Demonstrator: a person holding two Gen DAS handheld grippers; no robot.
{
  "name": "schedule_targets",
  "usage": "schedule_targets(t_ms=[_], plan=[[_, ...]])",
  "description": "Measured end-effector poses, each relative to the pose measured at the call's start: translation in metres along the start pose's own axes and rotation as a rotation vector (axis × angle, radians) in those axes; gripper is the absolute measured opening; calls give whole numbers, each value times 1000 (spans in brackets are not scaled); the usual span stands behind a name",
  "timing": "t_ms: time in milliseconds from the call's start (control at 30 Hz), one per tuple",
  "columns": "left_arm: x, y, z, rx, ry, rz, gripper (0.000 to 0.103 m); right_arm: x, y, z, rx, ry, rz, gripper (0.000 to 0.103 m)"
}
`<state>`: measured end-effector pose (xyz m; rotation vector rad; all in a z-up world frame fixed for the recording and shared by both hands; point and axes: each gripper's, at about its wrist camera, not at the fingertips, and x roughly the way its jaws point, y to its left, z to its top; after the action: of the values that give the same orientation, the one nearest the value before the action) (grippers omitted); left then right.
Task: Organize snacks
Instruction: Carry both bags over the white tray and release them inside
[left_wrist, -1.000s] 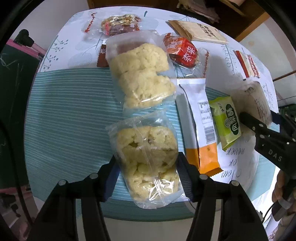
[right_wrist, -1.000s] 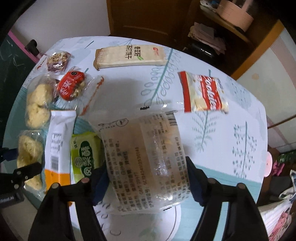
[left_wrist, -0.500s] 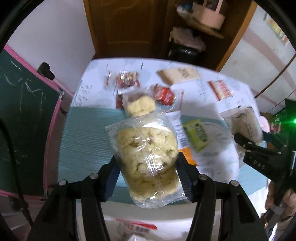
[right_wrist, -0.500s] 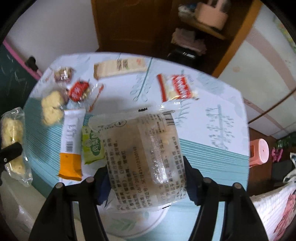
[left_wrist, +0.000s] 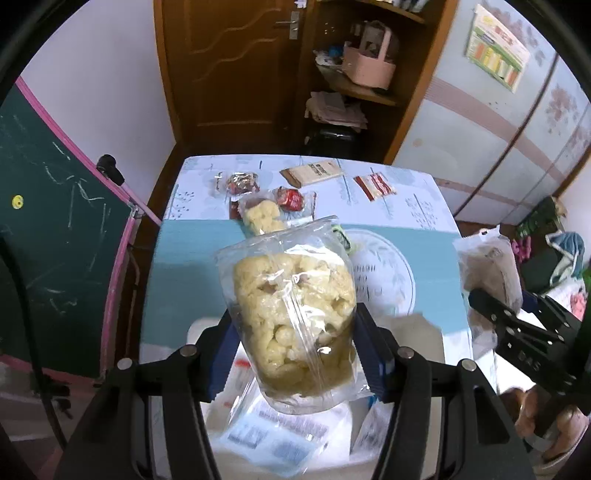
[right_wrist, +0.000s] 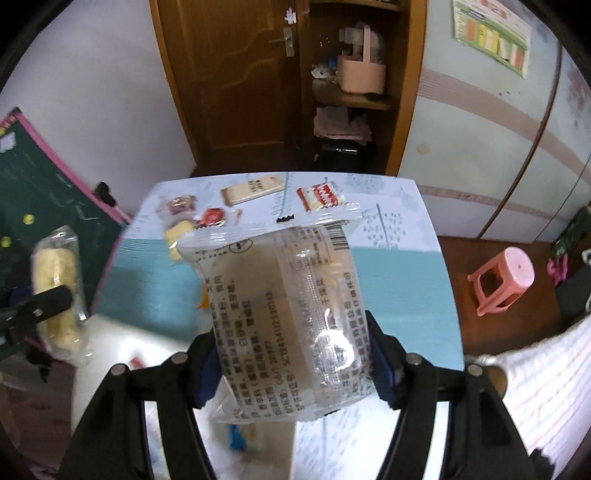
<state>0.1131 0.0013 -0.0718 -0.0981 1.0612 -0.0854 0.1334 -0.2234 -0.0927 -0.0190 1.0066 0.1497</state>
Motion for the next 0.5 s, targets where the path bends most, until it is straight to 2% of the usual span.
schedule_targets(t_ms=[233, 500], plan=[[-16, 18, -56, 6, 43, 40, 57, -43, 26, -58, -2, 30, 89, 67], [12, 25, -111, 5, 175, 52, 58, -32, 58, -108, -31, 142, 136, 67]])
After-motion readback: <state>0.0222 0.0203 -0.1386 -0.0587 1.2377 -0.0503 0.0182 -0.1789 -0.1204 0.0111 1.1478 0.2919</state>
